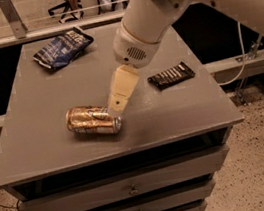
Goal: Place orange can upright
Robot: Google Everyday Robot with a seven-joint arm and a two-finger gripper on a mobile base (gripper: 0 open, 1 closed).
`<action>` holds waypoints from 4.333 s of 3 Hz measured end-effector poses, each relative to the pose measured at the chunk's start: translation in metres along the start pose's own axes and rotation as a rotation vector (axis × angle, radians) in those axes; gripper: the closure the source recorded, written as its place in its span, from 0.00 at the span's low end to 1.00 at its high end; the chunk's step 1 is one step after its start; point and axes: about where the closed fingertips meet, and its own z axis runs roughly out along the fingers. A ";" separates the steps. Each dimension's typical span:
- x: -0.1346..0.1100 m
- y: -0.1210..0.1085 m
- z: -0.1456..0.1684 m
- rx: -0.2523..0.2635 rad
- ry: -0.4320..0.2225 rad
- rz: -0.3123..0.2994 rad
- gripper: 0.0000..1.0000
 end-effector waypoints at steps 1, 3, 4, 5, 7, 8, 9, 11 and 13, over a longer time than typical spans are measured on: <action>-0.027 0.009 0.029 -0.054 -0.022 0.051 0.00; -0.055 0.038 0.081 -0.052 0.059 0.068 0.00; -0.055 0.047 0.102 -0.022 0.126 0.050 0.19; -0.052 0.046 0.108 0.007 0.158 0.053 0.41; -0.055 0.000 0.086 0.059 0.040 0.094 0.88; -0.067 -0.036 0.048 0.063 -0.200 0.111 1.00; -0.073 -0.060 0.012 0.047 -0.456 0.111 1.00; -0.076 -0.034 -0.039 -0.017 -0.889 0.139 1.00; -0.079 -0.025 -0.050 -0.024 -0.922 0.138 1.00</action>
Offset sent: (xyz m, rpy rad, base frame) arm -0.0170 0.1038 -0.0493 -0.0073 0.1323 -0.0570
